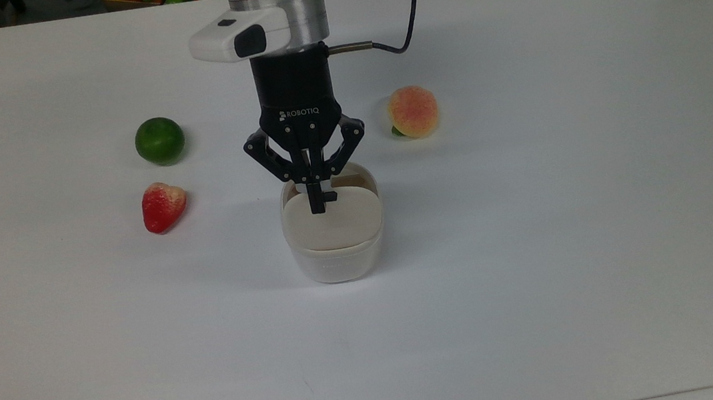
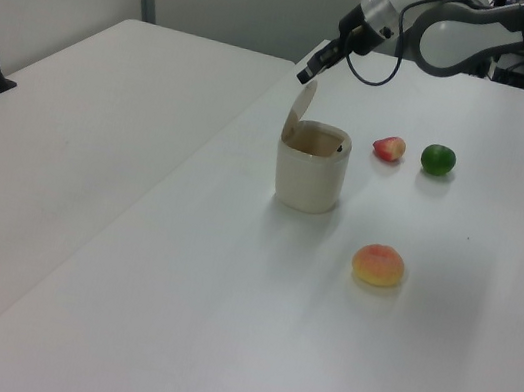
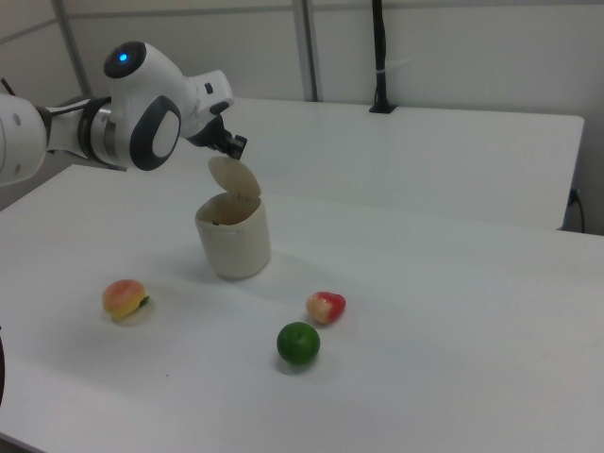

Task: Close garbage bin
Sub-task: 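Lower the gripper onto the raised lid and push it down, then press the gripper down on the lid to seat it shut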

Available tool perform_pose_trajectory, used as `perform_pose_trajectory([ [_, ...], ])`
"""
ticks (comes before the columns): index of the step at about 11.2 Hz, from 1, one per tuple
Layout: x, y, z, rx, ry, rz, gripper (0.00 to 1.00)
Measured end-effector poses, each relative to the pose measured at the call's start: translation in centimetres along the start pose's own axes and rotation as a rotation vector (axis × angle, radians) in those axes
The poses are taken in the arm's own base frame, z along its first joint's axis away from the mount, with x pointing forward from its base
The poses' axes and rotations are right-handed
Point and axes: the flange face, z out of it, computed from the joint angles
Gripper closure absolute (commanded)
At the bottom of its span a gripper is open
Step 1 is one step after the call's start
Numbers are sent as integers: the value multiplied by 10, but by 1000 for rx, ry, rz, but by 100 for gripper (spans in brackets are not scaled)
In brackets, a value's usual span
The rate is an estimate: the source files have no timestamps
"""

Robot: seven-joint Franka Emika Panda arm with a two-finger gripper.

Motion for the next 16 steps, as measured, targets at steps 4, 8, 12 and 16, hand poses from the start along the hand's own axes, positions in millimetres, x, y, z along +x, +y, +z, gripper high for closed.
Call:
perform_pose_trajectory([
  [4,-23,2,16,-11,-108,-1,100],
  [8,-32,2,10,-20,-228,-5,100],
  [12,-46,-1,16,-20,-321,-45,100],
  [16,-63,-13,25,-5,-365,-67,100],
])
